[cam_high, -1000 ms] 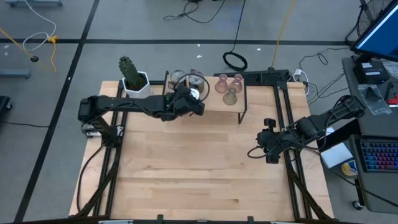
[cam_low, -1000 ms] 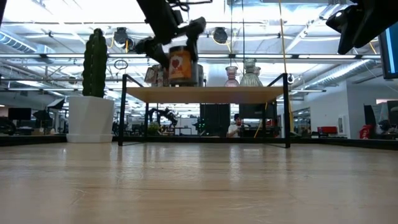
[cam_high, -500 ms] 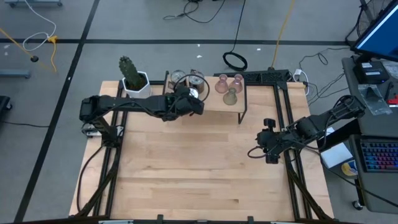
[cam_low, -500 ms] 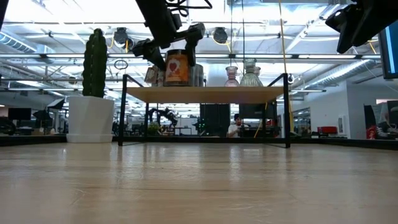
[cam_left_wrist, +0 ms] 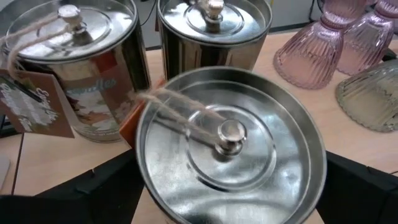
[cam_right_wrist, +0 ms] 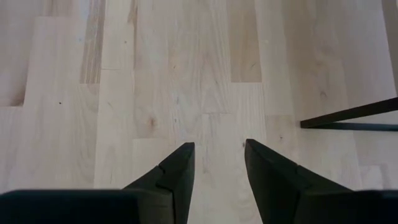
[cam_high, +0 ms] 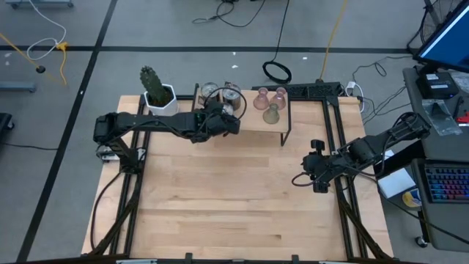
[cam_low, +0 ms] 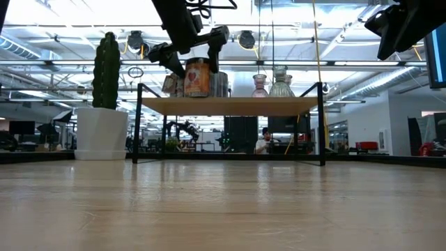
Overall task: Pick & Place candle stick holders
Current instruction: Put the silver scented candle on the shelf
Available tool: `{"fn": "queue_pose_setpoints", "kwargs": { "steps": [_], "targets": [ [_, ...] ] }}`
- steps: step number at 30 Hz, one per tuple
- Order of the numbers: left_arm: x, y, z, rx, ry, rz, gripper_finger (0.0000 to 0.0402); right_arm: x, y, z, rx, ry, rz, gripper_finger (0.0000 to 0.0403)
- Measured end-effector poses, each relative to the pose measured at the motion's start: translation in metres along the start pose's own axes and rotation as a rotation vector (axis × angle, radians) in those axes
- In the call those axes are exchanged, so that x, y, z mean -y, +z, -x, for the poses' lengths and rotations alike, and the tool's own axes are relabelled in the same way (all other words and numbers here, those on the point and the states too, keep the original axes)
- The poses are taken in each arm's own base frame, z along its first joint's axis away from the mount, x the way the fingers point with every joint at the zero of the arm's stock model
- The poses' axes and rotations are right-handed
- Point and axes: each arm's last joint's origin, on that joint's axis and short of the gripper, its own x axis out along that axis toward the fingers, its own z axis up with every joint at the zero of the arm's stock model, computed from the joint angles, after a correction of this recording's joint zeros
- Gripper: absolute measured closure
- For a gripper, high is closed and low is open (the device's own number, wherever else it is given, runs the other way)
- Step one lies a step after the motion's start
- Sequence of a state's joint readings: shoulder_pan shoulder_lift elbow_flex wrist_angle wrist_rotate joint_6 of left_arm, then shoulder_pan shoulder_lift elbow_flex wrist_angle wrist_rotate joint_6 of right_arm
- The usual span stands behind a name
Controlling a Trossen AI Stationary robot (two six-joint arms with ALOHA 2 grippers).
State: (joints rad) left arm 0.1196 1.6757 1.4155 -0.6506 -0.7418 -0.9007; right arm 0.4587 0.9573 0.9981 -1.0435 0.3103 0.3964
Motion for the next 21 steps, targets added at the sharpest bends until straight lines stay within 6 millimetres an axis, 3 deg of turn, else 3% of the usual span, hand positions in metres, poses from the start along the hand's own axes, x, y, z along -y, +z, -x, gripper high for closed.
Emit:
{"fn": "queue_pose_setpoints", "kwargs": {
  "steps": [12, 21],
  "targets": [
    [0.0014, 0.0014, 0.0003, 0.011, -0.013, 0.010, 0.0028, 0.0000, 0.0000, 0.0000, 0.000, 0.001, 0.000, 0.0271],
    [0.0004, 0.0047, 0.0025, 0.050, 0.004, 0.012, 0.0009, 0.0000, 0.0000, 0.0000, 0.000, 0.001, 0.000, 0.0271]
  ]
}}
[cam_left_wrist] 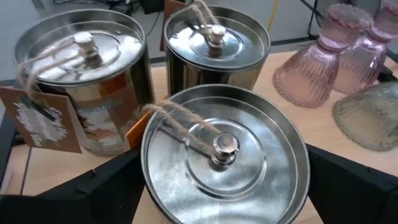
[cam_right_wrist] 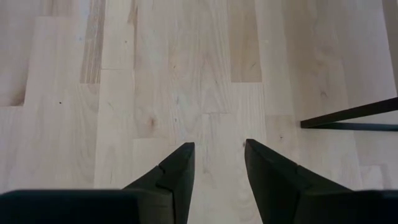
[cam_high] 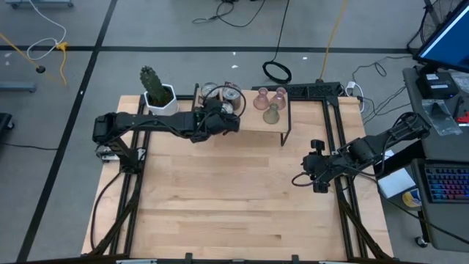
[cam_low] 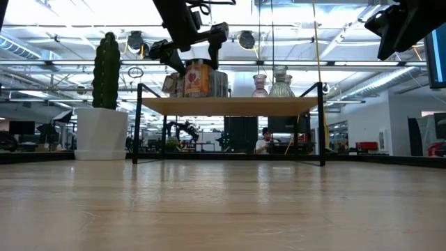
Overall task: Pick & Place candle stick holders
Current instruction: Put the silver scented candle on the shelf
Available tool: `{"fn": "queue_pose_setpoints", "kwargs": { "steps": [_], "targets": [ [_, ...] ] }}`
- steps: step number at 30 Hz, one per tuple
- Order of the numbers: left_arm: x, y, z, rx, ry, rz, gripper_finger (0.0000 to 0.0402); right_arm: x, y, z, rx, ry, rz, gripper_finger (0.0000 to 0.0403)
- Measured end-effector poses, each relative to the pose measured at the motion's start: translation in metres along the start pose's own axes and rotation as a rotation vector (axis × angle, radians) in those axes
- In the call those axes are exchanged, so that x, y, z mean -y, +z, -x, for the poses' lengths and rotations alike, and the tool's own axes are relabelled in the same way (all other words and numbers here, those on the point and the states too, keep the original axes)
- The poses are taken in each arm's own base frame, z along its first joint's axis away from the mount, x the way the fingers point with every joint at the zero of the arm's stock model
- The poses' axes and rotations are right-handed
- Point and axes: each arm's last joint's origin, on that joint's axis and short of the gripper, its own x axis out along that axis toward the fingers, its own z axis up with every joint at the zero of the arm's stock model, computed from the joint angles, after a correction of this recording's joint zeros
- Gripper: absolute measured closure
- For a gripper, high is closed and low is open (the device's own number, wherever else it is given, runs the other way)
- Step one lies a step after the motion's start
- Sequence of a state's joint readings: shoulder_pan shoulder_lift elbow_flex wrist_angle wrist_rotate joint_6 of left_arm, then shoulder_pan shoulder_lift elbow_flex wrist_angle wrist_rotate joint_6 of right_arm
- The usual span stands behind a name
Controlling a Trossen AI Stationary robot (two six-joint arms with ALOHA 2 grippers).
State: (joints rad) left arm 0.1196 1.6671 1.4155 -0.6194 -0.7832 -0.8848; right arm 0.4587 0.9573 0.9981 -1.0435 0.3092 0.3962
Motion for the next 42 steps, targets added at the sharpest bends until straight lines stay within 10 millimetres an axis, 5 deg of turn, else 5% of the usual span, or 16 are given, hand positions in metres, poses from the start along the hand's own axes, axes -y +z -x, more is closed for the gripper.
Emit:
{"fn": "queue_pose_setpoints", "kwargs": {
  "steps": [14, 26, 33, 42],
  "targets": [
    [0.000, 0.008, 0.005, 0.058, -0.005, -0.014, 0.0007, 0.000, 0.000, 0.000, 0.000, 0.000, 0.000, 0.0271],
    [0.008, 0.026, 0.046, 0.150, -0.190, 0.065, 0.0007, -0.001, 0.001, 0.000, 0.012, 0.006, -0.004, 0.0271],
    [0.036, -0.011, 0.067, 0.059, -0.341, -0.012, 0.0007, -0.001, 0.002, 0.000, 0.024, 0.009, 0.011, 0.0271],
    [0.047, -0.052, 0.056, 0.064, -0.200, -0.158, 0.0007, -0.001, 0.003, 0.000, 0.026, 0.010, 0.009, 0.0271]
  ]
}}
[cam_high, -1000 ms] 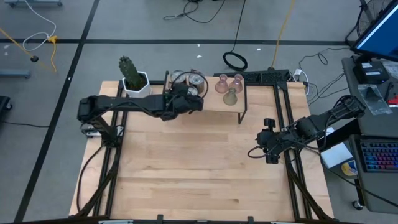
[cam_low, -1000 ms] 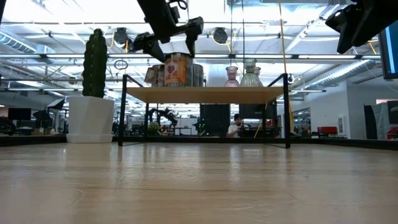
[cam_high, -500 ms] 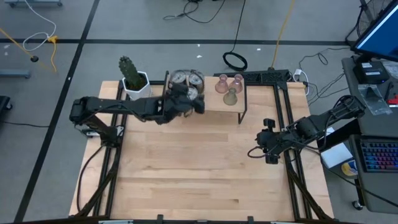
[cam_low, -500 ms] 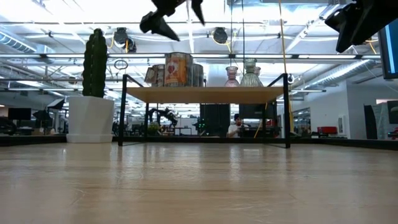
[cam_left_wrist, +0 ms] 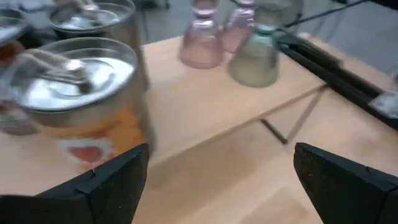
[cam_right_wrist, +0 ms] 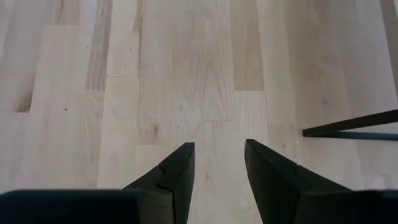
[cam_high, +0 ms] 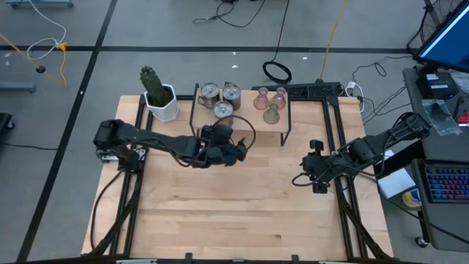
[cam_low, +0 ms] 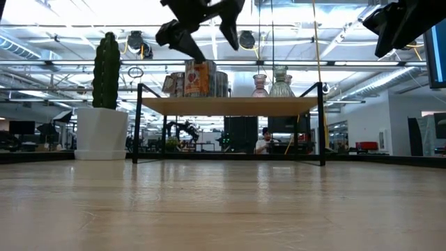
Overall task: Pick & Place candle stick holders
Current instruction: Put the silver scented candle on the shelf
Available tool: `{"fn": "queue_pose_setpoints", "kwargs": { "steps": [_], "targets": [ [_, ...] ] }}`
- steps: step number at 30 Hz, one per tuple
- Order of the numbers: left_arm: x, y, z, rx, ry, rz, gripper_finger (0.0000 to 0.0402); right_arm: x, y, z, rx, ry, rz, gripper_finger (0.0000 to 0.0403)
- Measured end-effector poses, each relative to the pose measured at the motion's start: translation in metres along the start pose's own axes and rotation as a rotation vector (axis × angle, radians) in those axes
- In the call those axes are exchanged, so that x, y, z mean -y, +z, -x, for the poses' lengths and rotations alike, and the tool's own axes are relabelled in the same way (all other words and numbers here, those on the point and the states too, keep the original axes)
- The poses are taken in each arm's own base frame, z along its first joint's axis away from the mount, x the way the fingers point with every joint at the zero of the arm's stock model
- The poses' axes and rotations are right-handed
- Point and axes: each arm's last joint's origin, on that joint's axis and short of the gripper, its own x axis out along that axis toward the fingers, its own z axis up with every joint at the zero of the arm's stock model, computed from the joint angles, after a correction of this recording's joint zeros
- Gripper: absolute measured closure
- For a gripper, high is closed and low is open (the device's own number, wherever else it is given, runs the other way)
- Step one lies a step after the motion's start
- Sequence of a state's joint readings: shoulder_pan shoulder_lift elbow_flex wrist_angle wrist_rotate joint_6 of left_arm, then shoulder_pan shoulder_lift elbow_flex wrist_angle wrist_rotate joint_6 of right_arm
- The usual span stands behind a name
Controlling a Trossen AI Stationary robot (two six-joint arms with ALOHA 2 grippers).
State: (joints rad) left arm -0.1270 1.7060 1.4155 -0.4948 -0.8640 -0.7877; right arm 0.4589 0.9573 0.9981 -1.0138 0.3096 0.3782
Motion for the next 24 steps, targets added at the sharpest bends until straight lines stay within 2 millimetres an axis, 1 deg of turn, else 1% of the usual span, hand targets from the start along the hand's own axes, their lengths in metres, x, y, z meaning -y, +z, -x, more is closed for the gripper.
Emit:
{"fn": "queue_pose_setpoints", "kwargs": {
  "steps": [2, 5, 8, 15, 24],
  "targets": [
    [-0.001, -0.003, -0.006, 0.015, 0.044, -0.015, 0.0007, 0.000, 0.000, 0.000, 0.000, 0.000, -0.002, 0.0271],
    [-0.005, -0.005, -0.008, 0.028, 0.105, -0.053, 0.0007, 0.000, 0.000, 0.000, 0.000, 0.000, -0.002, 0.0271],
    [-0.006, -0.006, -0.013, 0.040, 0.131, -0.056, 0.0007, 0.000, 0.000, 0.000, 0.000, 0.000, -0.002, 0.0271],
    [-0.013, -0.005, -0.017, 0.040, 0.184, -0.095, 0.0007, 0.000, 0.000, 0.000, 0.000, 0.000, -0.002, 0.0271],
    [-0.019, -0.003, -0.023, 0.034, 0.216, -0.091, 0.0007, 0.000, 0.000, 0.000, 0.000, 0.000, -0.002, 0.0271]
  ]
}}
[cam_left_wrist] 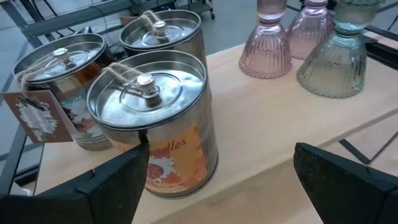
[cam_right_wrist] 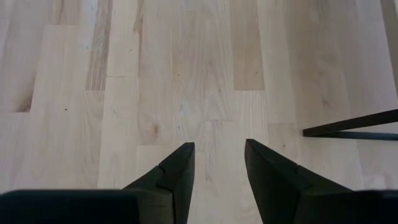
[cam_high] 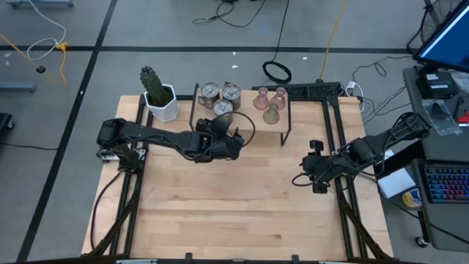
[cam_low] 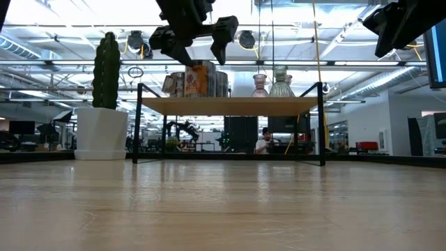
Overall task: Pick & Place candle stick holders
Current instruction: Put the silver scented candle on the shelf, then return to Home Position
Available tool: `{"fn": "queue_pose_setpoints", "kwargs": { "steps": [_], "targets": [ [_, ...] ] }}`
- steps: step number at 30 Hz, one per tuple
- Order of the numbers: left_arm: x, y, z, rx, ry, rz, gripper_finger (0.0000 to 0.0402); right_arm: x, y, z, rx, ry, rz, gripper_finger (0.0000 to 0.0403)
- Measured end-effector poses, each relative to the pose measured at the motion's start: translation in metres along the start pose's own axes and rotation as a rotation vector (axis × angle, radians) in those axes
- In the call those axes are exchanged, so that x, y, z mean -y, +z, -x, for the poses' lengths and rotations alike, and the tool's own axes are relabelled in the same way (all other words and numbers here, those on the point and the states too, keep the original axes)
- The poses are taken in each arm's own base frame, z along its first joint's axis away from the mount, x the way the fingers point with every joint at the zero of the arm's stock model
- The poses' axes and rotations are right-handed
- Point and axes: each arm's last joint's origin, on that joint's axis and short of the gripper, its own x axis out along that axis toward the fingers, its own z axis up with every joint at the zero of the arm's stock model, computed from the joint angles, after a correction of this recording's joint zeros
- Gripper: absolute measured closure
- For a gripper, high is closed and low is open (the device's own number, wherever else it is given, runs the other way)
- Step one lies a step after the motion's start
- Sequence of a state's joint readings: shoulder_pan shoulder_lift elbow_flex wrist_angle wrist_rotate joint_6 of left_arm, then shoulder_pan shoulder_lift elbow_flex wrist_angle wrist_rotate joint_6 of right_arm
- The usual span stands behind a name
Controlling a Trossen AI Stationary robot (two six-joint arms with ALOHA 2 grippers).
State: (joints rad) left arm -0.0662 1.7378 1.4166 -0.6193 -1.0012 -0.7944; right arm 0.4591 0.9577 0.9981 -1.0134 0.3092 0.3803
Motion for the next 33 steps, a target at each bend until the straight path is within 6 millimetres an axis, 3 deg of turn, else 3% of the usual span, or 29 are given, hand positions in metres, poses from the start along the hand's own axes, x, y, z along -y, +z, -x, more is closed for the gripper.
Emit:
{"fn": "queue_pose_setpoints", "kwargs": {
  "steps": [18, 22, 26, 33],
  "targets": [
    [-0.001, 0.001, 0.005, -0.006, -0.018, 0.002, 0.0007, 0.000, 0.000, 0.000, -0.003, 0.007, 0.000, 0.0271],
    [0.002, 0.014, 0.036, -0.109, -0.260, 0.044, 0.0007, -0.002, -0.001, 0.000, -0.029, 0.071, -0.002, 0.0271],
    [-0.007, 0.027, 0.077, -0.154, -0.519, -0.118, 0.0007, -0.003, -0.001, 0.000, -0.041, 0.095, -0.049, 0.0271],
    [-0.045, 0.035, 0.122, -0.184, -0.563, -0.135, 0.0007, -0.002, -0.002, 0.000, -0.055, 0.087, -0.078, 0.0271]
  ]
}}
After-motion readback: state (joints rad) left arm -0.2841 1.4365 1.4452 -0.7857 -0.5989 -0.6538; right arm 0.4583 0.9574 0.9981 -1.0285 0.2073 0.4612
